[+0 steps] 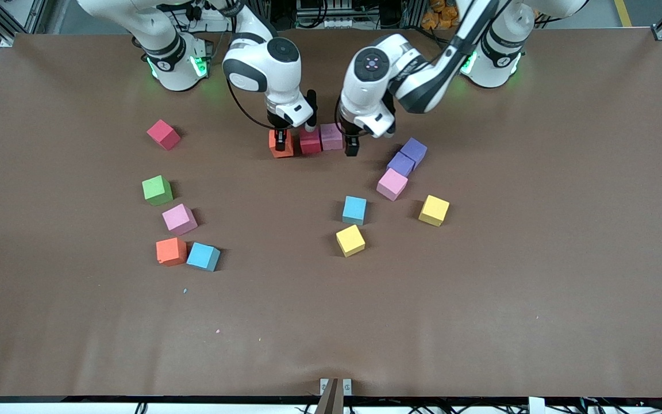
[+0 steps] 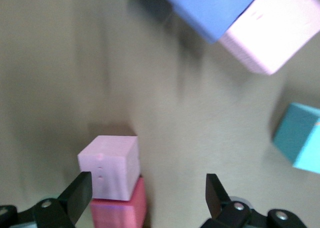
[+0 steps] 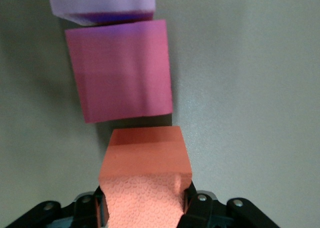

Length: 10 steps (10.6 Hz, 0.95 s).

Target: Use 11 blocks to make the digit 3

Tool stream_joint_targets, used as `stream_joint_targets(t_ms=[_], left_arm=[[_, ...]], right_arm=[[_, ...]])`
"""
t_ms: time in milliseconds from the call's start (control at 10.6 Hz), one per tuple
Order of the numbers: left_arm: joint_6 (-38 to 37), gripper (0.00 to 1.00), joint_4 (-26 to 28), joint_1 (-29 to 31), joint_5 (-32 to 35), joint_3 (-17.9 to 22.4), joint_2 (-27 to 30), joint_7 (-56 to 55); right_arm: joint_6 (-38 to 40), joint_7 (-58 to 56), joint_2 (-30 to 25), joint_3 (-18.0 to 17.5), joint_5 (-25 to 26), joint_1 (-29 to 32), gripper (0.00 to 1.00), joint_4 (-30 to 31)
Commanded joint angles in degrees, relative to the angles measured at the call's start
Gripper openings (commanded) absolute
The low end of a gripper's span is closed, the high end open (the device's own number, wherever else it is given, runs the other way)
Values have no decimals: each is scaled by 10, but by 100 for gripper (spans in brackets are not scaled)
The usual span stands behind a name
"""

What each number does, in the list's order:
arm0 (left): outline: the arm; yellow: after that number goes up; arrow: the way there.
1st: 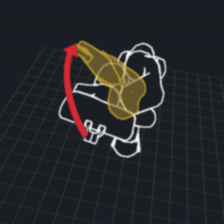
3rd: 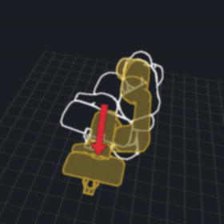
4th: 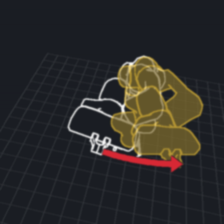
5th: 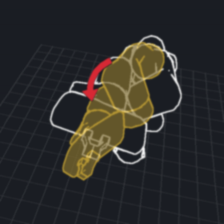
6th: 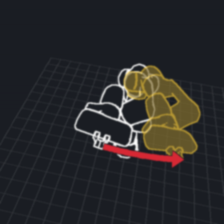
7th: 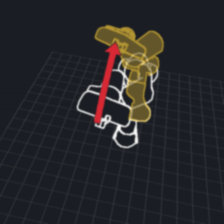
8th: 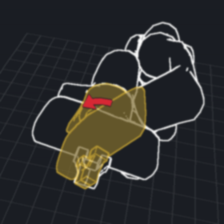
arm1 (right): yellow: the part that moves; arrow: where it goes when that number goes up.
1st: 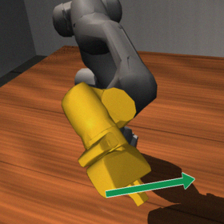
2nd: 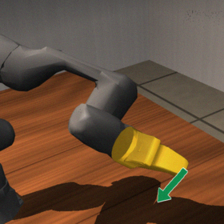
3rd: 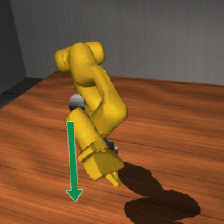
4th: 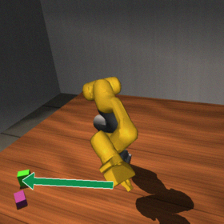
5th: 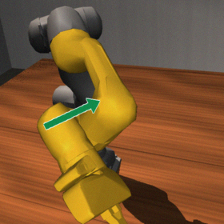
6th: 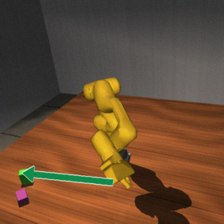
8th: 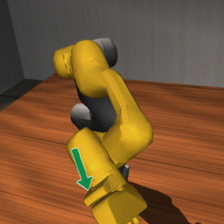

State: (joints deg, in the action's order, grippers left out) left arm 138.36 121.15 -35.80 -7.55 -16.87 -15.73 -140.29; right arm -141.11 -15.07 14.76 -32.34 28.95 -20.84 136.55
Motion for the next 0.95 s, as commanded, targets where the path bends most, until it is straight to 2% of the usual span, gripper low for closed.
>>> stream_joint_targets(t_ms=[0,189,284,378,567,851], left_arm=[[-11,100,3,37,5,-5,9,22],[-33,100,5,65,2,-2,10,103],[-37,100,3,118,-4,-4,10,95],[-57,100,3,159,-18,-10,11,94],[-67,100,2,169,-33,-11,4,66],[-7,100,-1,177,-32,-8,-21,-33]], right_arm=[[8,-6,24,-2,-7,-5,0,-22],[18,-3,30,-3,-7,-9,0,-27],[19,-3,35,-3,-14,-10,0,-28],[20,-3,38,-3,-45,-16,0,-33],[50,-4,44,-4,-59,-22,0,-53],[55,-8,47,-9,-59,-23,0,-58]])
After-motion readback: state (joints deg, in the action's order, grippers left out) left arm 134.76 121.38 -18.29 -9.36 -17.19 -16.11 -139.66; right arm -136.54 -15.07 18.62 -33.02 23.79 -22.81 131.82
